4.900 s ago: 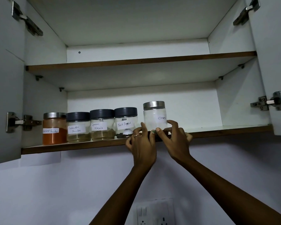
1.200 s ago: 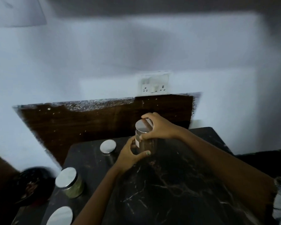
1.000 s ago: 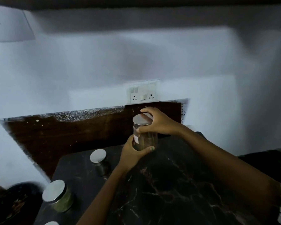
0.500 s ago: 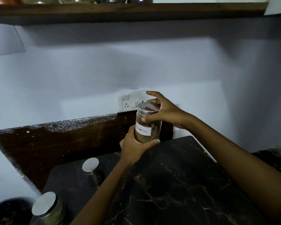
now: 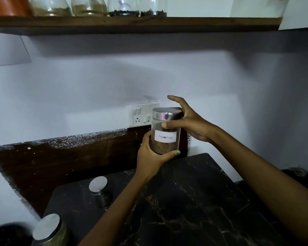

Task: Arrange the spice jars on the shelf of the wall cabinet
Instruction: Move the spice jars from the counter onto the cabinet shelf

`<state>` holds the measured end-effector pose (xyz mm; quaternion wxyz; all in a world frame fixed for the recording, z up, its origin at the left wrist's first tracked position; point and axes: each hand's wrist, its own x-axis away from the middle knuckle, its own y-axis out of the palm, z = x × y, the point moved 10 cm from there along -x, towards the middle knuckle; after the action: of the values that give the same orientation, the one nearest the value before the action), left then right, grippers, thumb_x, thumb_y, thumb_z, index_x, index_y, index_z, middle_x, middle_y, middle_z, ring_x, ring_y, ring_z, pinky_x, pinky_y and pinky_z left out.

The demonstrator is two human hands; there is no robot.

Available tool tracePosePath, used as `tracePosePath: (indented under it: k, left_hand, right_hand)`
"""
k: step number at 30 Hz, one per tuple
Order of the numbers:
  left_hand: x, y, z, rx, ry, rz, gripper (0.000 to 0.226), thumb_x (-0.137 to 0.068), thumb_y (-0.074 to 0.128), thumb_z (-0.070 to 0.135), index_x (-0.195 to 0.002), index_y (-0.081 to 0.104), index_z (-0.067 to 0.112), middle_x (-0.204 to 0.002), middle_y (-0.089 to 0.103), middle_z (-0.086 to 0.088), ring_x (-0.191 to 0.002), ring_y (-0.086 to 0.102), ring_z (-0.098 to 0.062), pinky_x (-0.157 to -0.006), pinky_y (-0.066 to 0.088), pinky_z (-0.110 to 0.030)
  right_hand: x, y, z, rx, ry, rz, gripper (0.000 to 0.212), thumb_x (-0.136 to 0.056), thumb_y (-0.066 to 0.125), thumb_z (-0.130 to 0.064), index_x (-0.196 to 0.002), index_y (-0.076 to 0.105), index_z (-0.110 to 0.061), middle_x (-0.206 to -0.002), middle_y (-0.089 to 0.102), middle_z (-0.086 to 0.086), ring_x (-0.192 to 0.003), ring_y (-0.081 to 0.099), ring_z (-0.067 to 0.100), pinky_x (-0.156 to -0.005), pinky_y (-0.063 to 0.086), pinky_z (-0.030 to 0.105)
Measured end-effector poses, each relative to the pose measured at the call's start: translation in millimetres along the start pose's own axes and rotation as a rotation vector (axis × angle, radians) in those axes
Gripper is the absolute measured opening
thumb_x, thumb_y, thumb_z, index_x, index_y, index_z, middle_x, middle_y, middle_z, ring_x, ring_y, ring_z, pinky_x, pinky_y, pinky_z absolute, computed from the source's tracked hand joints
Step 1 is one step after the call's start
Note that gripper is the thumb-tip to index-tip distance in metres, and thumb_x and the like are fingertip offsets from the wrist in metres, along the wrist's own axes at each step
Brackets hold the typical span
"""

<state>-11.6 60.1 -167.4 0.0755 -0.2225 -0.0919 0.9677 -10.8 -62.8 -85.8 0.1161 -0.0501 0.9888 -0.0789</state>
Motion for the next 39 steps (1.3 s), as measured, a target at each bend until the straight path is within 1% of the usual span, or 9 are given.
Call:
tracePosePath:
  k: [6, 11, 15, 18, 20, 23, 30, 34, 39]
  left_hand:
    - [-6, -11, 23, -0.031, 0.066, 0.092, 0.084, -0.051, 0.086, 0.050, -0.122, 0.042, 0.039, -0.106, 0.051, 0.033, -0.103, 0.050, 0.011, -0.076, 0.044, -0.008]
    - [-26, -18, 58, -0.020, 0.166, 0.148, 0.084, -0.053, 0.084, 0.052, -0.126, 0.042, 0.040, -0.110, 0.053, 0.035, -0.105, 0.052, 0.015, -0.083, 0.047, -0.010]
    - [-59, -25, 109, 0.007, 0.266, 0.195, 0.088, -0.057, 0.079, 0.054, -0.131, 0.034, 0.039, -0.111, 0.054, 0.031, -0.102, 0.058, 0.006, -0.083, 0.052, -0.018]
    - [-87, -29, 158, 0.051, 0.367, 0.216, 0.085, -0.062, 0.080, 0.047, -0.132, 0.034, 0.036, -0.111, 0.056, 0.031, -0.101, 0.059, 0.007, -0.083, 0.055, -0.023]
    - [-104, -30, 192, 0.068, 0.442, 0.223, 0.083, -0.066, 0.081, 0.040, -0.135, 0.035, 0.033, -0.118, 0.059, 0.020, -0.104, 0.060, 0.001, -0.084, 0.055, -0.025]
    - [-131, -30, 239, 0.091, 0.533, 0.243, 0.082, -0.069, 0.081, 0.032, -0.137, 0.035, 0.026, -0.119, 0.056, 0.021, -0.105, 0.055, 0.009, -0.087, 0.051, -0.016]
    - [-206, -5, 301, -0.069, 0.518, 0.186, 0.098, -0.079, 0.073, 0.029, -0.150, 0.006, 0.019, -0.140, 0.047, -0.008, -0.127, 0.047, -0.025, -0.103, 0.041, -0.044]
    - [-237, 12, 305, -0.248, 0.479, 0.125, 0.102, -0.082, 0.065, 0.046, -0.150, -0.006, 0.022, -0.149, 0.029, -0.009, -0.136, 0.032, -0.026, -0.111, 0.031, -0.045]
    - [-260, 21, 295, -0.451, 0.471, 0.162, 0.092, -0.085, 0.060, 0.049, -0.151, 0.005, 0.015, -0.147, 0.020, -0.012, -0.135, 0.025, -0.028, -0.110, 0.030, -0.041]
  right_hand:
    - [6, -7, -3, -0.137, -0.016, 0.126, 0.087, -0.057, 0.080, -0.024, -0.134, 0.040, -0.021, -0.113, 0.061, 0.005, -0.107, 0.062, 0.021, -0.094, 0.050, 0.033]
    - [9, -13, -17, -0.183, -0.052, 0.246, 0.043, -0.090, 0.050, -0.047, -0.120, 0.049, -0.016, -0.121, 0.061, 0.007, -0.109, 0.060, 0.021, -0.088, 0.050, 0.035]
    - [7, -23, -51, -0.133, -0.175, 0.345, 0.034, -0.098, 0.032, -0.046, -0.121, 0.044, -0.025, -0.127, 0.055, 0.000, -0.117, 0.055, 0.015, -0.094, 0.047, 0.031]
    - [0, -25, -96, -0.019, -0.347, 0.333, 0.039, -0.097, 0.028, -0.045, -0.134, 0.032, -0.034, -0.127, 0.047, -0.021, -0.118, 0.049, -0.001, -0.098, 0.042, 0.020]
    - [-7, -30, -131, 0.029, -0.468, 0.329, 0.043, -0.097, 0.030, -0.041, -0.140, 0.025, -0.034, -0.120, 0.044, -0.033, -0.111, 0.047, -0.017, -0.090, 0.041, 0.008]
    - [-21, -42, -185, 0.070, -0.615, 0.311, 0.037, -0.101, 0.031, -0.029, -0.137, 0.025, -0.032, -0.118, 0.044, -0.034, -0.102, 0.048, -0.025, -0.079, 0.040, -0.002]
    - [-71, -100, -246, 0.144, -0.673, 0.424, 0.038, -0.100, 0.037, -0.028, -0.138, 0.035, -0.027, -0.125, 0.057, -0.012, -0.109, 0.057, -0.004, -0.091, 0.045, 0.017]
    - [-97, -136, -241, 0.116, -0.642, 0.518, 0.044, -0.099, 0.040, -0.032, -0.142, 0.033, -0.024, -0.130, 0.054, -0.001, -0.116, 0.053, 0.009, -0.094, 0.040, 0.023]
    - [-122, -156, -219, 0.134, -0.602, 0.556, 0.045, -0.098, 0.040, -0.036, -0.141, 0.032, -0.026, -0.126, 0.054, 0.000, -0.120, 0.051, 0.018, -0.103, 0.038, 0.035]
